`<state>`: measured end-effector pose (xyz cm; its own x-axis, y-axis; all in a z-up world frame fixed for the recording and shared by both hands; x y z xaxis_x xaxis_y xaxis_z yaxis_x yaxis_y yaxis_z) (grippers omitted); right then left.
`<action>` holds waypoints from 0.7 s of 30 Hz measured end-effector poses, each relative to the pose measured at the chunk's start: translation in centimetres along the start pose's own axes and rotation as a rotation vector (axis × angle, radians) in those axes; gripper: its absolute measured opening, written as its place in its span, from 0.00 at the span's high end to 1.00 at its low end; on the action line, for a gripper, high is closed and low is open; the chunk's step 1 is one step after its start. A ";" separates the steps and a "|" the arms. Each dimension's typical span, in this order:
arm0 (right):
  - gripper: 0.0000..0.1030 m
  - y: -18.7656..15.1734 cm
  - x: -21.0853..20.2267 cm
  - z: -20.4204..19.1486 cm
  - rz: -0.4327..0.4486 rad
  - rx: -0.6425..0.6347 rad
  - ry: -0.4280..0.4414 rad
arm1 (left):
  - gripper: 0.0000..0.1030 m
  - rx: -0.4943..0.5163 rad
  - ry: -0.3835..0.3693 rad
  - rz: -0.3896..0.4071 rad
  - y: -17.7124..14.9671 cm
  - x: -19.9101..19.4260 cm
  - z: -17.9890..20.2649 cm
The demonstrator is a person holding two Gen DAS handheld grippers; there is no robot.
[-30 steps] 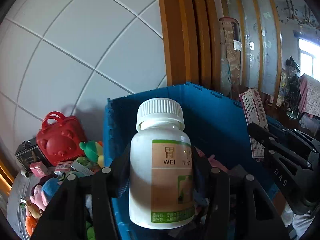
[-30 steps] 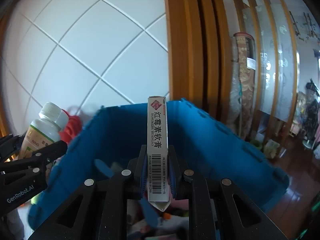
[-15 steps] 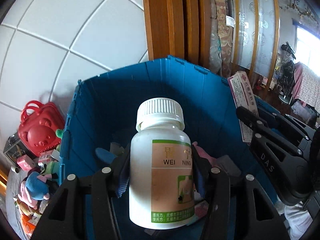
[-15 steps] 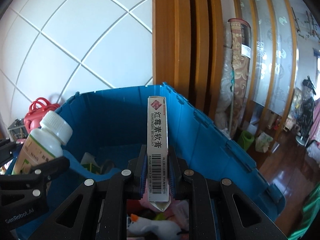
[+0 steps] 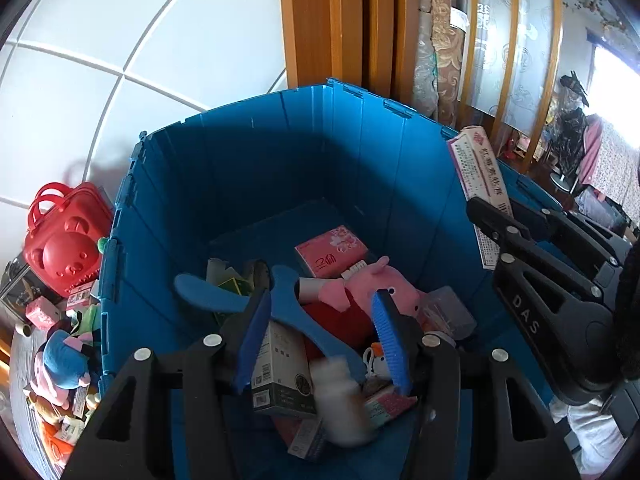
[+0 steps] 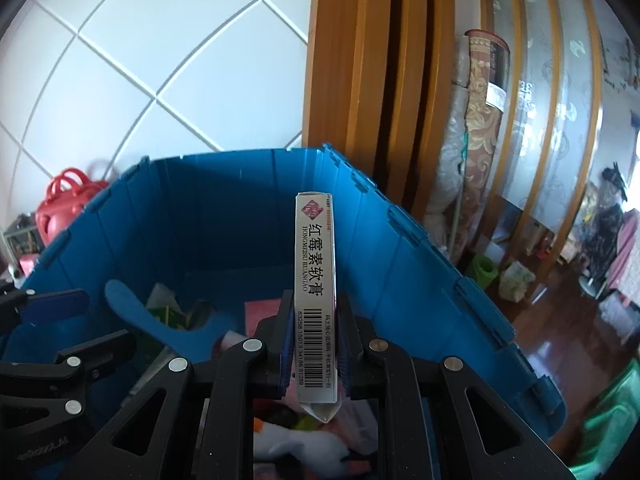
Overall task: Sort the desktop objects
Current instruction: 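Open both tools over the blue crate to drop the bottle and box, then move both tools back from the crate to the pile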
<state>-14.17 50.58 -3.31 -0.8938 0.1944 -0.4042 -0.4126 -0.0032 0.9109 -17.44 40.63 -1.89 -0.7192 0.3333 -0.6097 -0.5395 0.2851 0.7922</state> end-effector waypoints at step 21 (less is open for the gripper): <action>0.20 0.3 -1.6 -0.3 0.090 0.018 -0.083 | 0.50 0.000 0.006 0.031 -0.1 -0.5 -0.2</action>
<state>-12.93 49.95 -2.47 -0.9090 0.2750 -0.3133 -0.3278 -0.0071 0.9447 -17.10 40.29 -1.72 -0.7382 0.3361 -0.5849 -0.5170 0.2752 0.8106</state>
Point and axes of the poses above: each gripper's, at about its wrist camera, not at the fingertips, and x roughly the way its jaws point, z to its right, y to its top, the point moved 1 cm from there along x, roughly the way its jaws point, and after that the axes turned 9 degrees about z, right-handed, at the moved point
